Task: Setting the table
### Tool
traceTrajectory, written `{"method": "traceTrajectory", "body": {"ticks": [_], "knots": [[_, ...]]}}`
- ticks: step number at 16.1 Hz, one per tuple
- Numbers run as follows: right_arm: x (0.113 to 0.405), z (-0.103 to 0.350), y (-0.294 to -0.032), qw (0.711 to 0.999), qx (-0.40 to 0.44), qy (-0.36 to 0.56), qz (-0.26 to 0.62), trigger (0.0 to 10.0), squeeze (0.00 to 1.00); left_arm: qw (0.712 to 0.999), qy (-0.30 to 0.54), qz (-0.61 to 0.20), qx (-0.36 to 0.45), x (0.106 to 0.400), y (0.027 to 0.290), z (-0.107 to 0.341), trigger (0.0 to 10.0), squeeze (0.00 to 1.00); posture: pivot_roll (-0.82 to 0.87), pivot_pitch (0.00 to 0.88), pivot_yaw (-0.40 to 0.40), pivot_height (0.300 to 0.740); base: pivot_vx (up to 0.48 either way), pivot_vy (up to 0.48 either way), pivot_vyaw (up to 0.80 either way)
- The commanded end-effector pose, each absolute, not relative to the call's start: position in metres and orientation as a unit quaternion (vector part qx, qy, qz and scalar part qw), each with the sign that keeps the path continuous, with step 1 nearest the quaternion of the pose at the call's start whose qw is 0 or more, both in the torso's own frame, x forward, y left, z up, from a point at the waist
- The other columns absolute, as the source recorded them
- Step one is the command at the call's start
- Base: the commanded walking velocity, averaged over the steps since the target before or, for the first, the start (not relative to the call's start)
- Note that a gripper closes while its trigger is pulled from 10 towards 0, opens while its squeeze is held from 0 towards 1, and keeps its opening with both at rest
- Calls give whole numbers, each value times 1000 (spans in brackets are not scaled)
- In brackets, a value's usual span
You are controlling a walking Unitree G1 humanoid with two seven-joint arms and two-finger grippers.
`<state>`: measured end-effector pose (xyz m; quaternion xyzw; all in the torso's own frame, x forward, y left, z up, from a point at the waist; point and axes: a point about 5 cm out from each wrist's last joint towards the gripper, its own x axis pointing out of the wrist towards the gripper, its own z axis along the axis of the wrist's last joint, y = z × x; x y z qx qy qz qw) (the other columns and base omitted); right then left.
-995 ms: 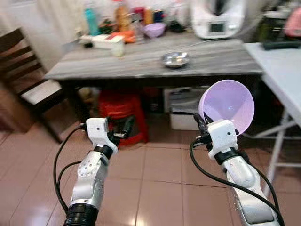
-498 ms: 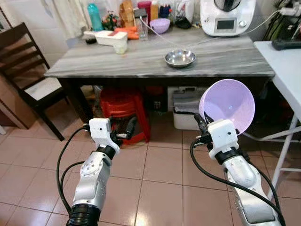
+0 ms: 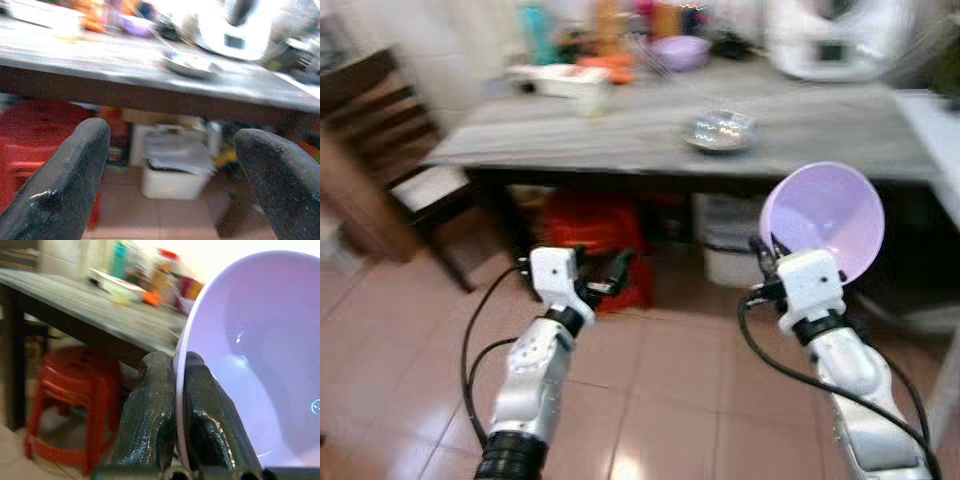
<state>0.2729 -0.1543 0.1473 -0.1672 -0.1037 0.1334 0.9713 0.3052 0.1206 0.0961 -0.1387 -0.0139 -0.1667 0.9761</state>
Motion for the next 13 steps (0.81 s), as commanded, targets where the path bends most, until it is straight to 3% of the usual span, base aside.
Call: {"method": "traceTrajectory", "body": {"ticks": [1, 5, 8, 13], "knots": [[273, 153, -145, 968, -165, -118, 149, 10000, 0, 978, -14, -154, -138, 306, 130, 96, 10000, 0, -122, 0, 108, 740, 337, 0, 513], [273, 154, -145, 968, -166, -120, 148, 10000, 0, 977, -13, -160, -139, 306, 127, 97, 10000, 0, -126, 0, 109, 740, 346, 0, 452], [273, 152, -146, 971, -155, -113, 141, 10000, 0, 977, -13, -161, -139, 306, 127, 96, 10000, 0, -126, 0, 109, 740, 347, 0, 0], [275, 152, -146, 971, -153, -113, 144, 10000, 0, 976, -12, -164, -140, 306, 125, 96, 10000, 0, -124, 0, 104, 740, 344, 0, -616]]}}
